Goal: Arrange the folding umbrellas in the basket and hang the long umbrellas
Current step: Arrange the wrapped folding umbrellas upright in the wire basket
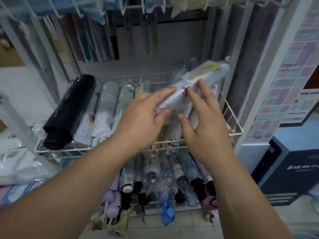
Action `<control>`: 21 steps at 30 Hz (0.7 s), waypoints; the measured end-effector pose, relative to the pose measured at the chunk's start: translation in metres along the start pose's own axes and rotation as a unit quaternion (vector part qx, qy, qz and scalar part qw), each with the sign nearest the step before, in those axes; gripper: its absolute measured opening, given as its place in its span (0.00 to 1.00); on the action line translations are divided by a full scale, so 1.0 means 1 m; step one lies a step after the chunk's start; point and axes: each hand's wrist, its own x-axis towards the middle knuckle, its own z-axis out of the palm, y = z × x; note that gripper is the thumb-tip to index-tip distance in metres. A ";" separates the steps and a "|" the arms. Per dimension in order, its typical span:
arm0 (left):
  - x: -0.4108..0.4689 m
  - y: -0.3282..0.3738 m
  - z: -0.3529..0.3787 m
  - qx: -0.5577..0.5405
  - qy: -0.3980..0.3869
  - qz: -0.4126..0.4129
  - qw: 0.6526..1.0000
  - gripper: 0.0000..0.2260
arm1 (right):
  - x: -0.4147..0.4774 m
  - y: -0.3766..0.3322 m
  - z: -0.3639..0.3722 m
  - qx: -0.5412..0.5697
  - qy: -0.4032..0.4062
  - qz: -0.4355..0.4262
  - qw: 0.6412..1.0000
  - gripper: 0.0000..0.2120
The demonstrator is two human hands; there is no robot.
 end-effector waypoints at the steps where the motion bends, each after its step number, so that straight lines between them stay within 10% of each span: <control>1: -0.002 -0.006 -0.008 0.019 0.011 -0.013 1.000 0.23 | 0.000 -0.002 0.004 -0.006 -0.031 0.014 0.999 0.30; 9: -0.020 -0.056 -0.061 0.251 0.091 -0.111 0.957 0.22 | 0.000 0.002 0.021 -0.147 -0.082 0.080 0.982 0.26; 21: -0.007 -0.032 -0.051 0.403 -0.065 -0.130 0.904 0.22 | 0.009 0.014 0.002 -0.120 -0.067 0.167 0.976 0.33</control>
